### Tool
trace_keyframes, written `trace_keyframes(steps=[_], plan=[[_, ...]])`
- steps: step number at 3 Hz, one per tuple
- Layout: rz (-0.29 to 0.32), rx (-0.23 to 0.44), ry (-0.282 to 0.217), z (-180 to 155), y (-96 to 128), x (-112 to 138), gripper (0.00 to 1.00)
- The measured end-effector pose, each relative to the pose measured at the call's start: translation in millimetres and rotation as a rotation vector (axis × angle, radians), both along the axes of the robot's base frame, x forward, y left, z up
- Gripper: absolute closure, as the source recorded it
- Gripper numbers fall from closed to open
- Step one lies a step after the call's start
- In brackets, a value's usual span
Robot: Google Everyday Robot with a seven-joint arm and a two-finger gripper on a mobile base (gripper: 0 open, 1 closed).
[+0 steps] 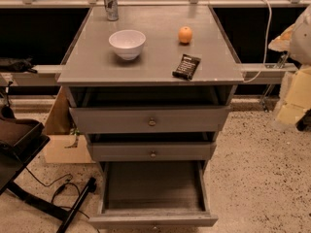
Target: Close bottom drawer
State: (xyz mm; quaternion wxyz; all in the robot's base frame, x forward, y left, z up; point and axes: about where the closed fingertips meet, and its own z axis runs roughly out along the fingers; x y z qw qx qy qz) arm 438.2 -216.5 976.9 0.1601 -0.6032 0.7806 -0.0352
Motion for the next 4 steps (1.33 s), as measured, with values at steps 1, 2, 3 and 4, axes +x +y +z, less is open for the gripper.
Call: trace_keyframes(steps=[1,2,3,4], plan=[[0.000,0.000,0.000,0,0,0,0.00],[-0.008,-0.042,-0.018,4,4,1,0.00],[-0.014,-0.041,-0.039,-11,9,-11,0.00],[-0.053,0.002,-0.051,-62,0,-34,0.00]])
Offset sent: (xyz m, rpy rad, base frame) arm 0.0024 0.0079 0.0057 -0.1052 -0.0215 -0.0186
